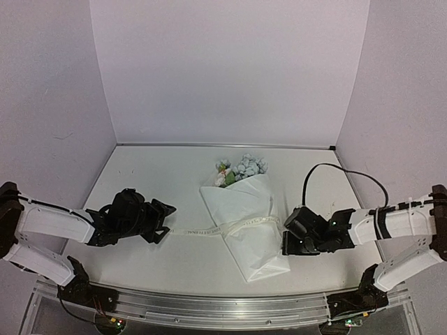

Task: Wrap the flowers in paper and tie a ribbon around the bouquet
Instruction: Adjust the folded bouquet at the center of the board.

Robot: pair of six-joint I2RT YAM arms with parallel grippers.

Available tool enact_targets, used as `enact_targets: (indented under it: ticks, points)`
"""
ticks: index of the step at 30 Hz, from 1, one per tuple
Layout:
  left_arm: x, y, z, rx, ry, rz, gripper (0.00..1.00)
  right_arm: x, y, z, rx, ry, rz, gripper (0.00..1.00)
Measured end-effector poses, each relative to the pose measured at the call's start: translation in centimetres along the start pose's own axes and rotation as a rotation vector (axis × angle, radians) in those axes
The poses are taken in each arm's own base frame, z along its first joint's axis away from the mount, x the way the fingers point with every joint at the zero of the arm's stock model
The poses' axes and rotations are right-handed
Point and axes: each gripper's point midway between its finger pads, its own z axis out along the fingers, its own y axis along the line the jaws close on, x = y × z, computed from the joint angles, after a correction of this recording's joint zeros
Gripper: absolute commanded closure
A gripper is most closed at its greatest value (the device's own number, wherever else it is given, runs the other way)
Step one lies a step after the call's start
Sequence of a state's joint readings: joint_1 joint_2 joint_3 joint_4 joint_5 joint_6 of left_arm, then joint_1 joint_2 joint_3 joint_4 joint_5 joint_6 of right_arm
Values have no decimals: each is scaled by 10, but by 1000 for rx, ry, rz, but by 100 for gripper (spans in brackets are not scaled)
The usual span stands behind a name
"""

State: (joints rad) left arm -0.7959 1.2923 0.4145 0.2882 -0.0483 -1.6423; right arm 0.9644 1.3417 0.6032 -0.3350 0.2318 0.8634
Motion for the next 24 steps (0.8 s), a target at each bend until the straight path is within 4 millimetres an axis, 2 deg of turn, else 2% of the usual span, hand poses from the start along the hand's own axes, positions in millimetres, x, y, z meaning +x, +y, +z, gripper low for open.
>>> enact_targets:
  ticks: [8, 10, 12, 14, 17, 20, 24]
  points:
    - [1, -6, -3, 21, 2, 18, 24, 22, -2, 21, 69, -17, 16, 57]
    - [1, -6, -3, 21, 6, 18, 23, 24, 8, 23, 63, -33, 3, 59]
    - [2, -6, -3, 20, 12, 18, 23, 24, 25, 25, 30, -46, -2, 59]
    - [3, -6, -3, 20, 18, 17, 22, 26, 49, 26, -19, -55, -9, 59]
    - [4, -4, -3, 19, 21, 17, 21, 31, 72, 22, -79, -62, -17, 55]
    - [4, -4, -3, 22, 24, 17, 21, 35, 78, 19, -101, -62, -23, 48]
    - [6, -3, 5, 30, 33, 1, 21, 30, 74, 7, -106, -72, -22, 42]
